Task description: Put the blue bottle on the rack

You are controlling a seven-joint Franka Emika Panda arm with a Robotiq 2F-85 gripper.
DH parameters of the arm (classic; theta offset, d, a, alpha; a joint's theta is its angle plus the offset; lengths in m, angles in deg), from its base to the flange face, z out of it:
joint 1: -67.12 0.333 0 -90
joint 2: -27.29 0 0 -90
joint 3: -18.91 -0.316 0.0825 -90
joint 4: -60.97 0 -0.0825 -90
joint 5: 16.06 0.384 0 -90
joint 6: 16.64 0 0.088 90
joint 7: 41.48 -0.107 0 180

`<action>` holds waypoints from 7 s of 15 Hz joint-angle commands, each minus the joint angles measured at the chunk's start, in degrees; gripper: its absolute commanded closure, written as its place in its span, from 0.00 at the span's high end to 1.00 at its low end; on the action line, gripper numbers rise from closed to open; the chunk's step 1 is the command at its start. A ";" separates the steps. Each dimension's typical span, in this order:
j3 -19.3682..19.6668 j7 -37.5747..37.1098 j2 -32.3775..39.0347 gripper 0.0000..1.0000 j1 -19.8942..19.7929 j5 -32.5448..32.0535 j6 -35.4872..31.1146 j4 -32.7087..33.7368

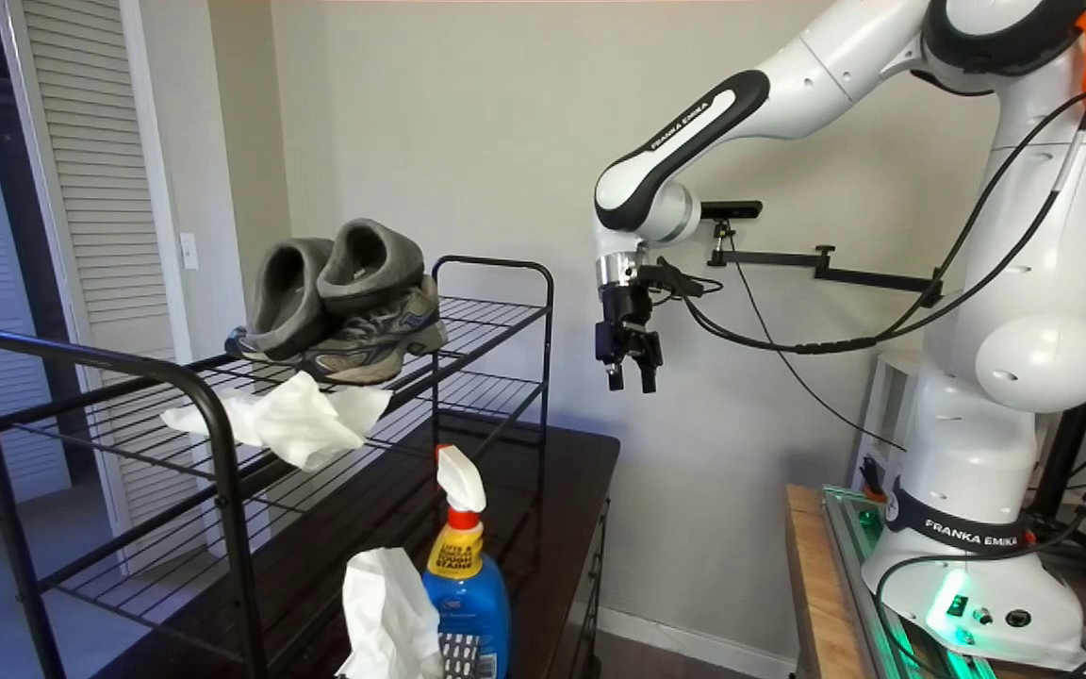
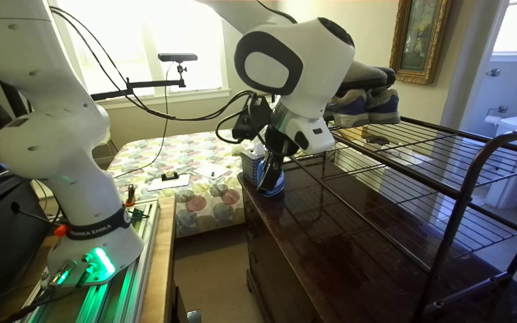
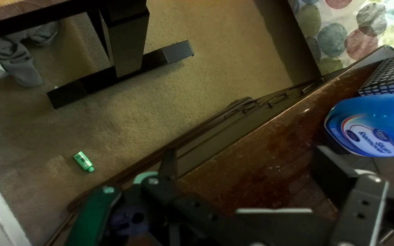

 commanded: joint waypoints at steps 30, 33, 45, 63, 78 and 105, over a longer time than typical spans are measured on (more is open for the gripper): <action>-1.57 -4.85 24.34 1.00 -5.52 2.40 14.62 12.75; -1.58 -4.94 25.24 1.00 -5.65 2.39 15.19 13.58; -0.85 -18.45 38.61 1.00 -7.89 5.73 22.74 25.40; 0.90 -26.44 54.44 1.00 -14.25 22.61 54.17 40.38; 2.00 -17.24 56.52 1.00 -14.79 34.67 51.52 38.44; 1.04 -10.65 55.90 1.00 -10.33 43.46 44.37 25.68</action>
